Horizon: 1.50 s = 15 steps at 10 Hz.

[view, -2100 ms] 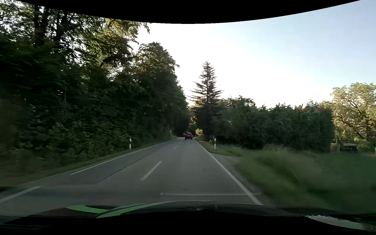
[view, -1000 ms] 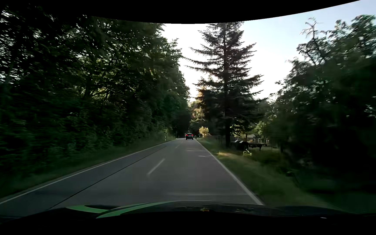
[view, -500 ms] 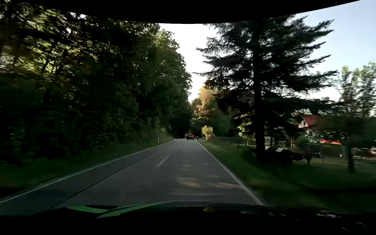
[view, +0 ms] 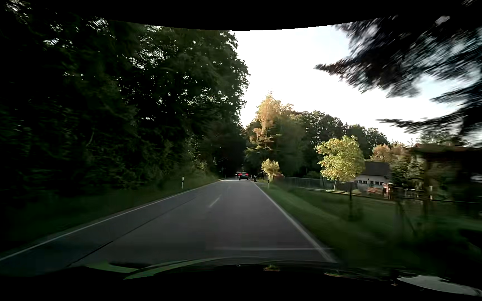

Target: Follow the waypoints while adhering to traffic rules and regulations

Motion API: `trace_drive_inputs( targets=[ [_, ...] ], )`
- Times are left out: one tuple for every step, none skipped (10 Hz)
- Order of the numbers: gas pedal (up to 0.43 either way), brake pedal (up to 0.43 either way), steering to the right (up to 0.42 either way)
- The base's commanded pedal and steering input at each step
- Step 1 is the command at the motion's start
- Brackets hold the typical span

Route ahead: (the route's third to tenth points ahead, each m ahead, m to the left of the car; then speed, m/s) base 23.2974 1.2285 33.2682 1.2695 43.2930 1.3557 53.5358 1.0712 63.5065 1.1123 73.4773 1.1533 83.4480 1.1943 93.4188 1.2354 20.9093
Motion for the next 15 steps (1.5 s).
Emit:
trace_drive_inputs(
  targets=[
    [0.087, 0.000, 0.001],
    [0.087, 0.000, -0.002],
    [0.087, 0.000, -0.002],
    [0.087, 0.000, -0.002],
    [0.087, 0.000, -0.003],
    [0.087, 0.000, -0.003],
    [0.087, 0.000, -0.003],
    [0.087, 0.000, -0.001],
    [0.087, 0.000, 0.000],
    [0.087, 0.000, 0.000],
    [0.087, 0.000, 0.001],
    [0.087, 0.000, 0.003],
    [0.098, 0.000, 0.003],
    [0.110, 0.000, 0.003],
    [0.118, 0.000, 0.003]
  ],
)
